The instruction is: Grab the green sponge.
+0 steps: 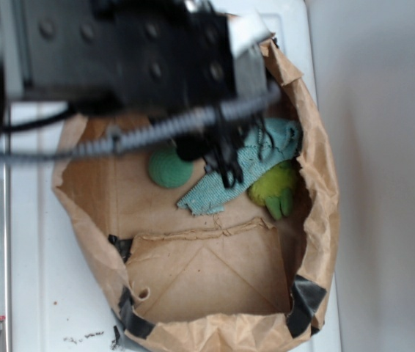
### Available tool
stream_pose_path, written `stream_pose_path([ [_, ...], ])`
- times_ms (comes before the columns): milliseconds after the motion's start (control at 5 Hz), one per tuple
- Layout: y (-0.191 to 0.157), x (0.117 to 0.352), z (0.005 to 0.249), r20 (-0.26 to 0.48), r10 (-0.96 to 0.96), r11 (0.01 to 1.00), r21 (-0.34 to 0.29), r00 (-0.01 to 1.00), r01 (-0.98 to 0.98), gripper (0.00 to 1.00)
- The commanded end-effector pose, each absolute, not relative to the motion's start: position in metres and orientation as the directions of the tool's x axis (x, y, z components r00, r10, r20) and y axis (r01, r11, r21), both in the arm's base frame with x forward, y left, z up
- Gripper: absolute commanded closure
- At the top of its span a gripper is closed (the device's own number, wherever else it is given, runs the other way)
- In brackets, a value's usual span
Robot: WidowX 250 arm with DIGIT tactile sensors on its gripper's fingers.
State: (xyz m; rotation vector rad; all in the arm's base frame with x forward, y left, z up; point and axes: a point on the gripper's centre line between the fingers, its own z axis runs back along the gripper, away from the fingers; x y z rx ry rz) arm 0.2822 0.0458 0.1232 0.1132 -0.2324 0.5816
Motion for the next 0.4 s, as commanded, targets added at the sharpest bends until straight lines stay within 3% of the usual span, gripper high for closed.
stream_pose_path([
  [0,0.0138,0.2930,0.1446,0.279,0.497,0.854,0.013,0.822,-0.521,1.00],
  [200,0.0090,0.2877,0.1418,0.275,0.468,0.866,0.045,0.840,-0.498,1.00],
])
